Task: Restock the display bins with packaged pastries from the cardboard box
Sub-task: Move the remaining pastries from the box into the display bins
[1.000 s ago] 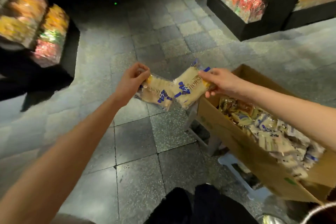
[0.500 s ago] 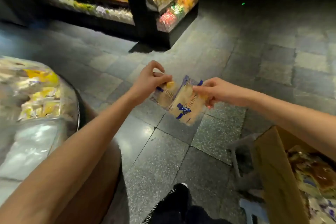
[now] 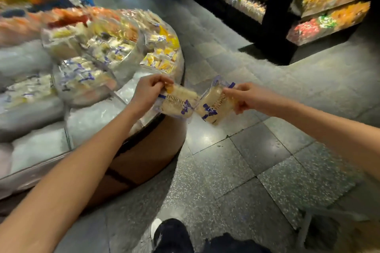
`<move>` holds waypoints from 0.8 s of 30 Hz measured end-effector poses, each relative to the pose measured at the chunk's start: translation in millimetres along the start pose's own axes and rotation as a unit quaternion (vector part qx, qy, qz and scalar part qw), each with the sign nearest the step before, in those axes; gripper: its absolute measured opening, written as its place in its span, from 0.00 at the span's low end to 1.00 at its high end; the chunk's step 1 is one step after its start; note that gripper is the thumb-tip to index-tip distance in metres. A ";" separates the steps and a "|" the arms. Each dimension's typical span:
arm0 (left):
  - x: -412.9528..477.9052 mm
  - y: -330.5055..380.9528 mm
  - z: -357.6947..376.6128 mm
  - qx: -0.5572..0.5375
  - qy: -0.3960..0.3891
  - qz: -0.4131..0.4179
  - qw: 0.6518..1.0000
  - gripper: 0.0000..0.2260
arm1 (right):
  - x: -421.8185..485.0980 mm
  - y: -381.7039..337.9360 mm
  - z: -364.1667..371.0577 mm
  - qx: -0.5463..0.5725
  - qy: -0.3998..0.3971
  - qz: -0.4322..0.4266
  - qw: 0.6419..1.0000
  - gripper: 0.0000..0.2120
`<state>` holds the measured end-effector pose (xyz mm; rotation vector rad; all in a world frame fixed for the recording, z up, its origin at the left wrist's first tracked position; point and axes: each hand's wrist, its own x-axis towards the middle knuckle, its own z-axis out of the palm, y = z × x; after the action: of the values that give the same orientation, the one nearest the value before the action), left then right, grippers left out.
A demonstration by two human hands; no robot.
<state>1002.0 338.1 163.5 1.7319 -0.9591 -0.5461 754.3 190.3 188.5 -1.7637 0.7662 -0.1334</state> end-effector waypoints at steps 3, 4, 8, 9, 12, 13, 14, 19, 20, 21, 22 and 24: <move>-14.4 -22.9 -66.8 0.005 0.048 -0.016 0.999 0.16 | 29.8 -33.9 50.8 -0.015 -0.027 -0.031 0.999 0.17; -19.2 -31.3 -89.4 0.009 0.056 -0.024 0.998 0.16 | 39.6 -45.3 68.4 -0.016 -0.034 -0.040 0.999 0.16; -41.0 -64.5 -183.8 0.016 0.044 -0.049 0.998 0.14 | 79.9 -86.7 146.9 -0.015 -0.051 -0.074 0.996 0.19; -47.2 -72.0 -207.3 0.019 0.037 -0.056 0.998 0.12 | 88.3 -96.6 168.0 -0.003 -0.046 -0.083 0.995 0.19; -62.9 -91.1 -275.4 0.008 0.041 -0.061 0.997 0.11 | 113.5 -127.8 228.9 0.024 -0.041 -0.120 0.992 0.13; -67.5 -97.4 -295.4 0.006 0.050 -0.060 0.997 0.11 | 121.7 -137.1 247.5 0.029 -0.045 -0.134 0.989 0.11; -71.7 -104.5 -314.3 0.008 0.061 -0.059 0.996 0.11 | 128.7 -146.4 265.6 0.036 -0.053 -0.150 0.987 0.10; -91.4 -138.2 -397.5 0.010 0.107 -0.068 0.992 0.14 | 156.4 -186.0 344.3 0.054 -0.094 -0.217 0.970 0.22; -93.5 -143.8 -410.6 0.007 0.115 -0.070 0.991 0.14 | 161.2 -192.8 356.5 0.055 -0.107 -0.228 0.966 0.23; -94.9 -148.7 -422.4 0.004 0.123 -0.071 0.990 0.14 | 167.1 -199.3 367.7 0.055 -0.121 -0.235 0.963 0.23; -95.2 -153.9 -433.0 0.001 0.131 -0.075 0.989 0.14 | 174.1 -205.5 378.0 0.053 -0.133 -0.239 0.961 0.24; -92.9 -166.4 -450.5 -0.007 0.155 -0.083 0.984 0.13 | 190.6 -215.6 395.1 0.043 -0.152 -0.235 0.959 0.26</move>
<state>1339.5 692.2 163.6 1.8297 -0.5939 -0.3719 1175.8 437.9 191.2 -1.8001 0.1089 -0.2045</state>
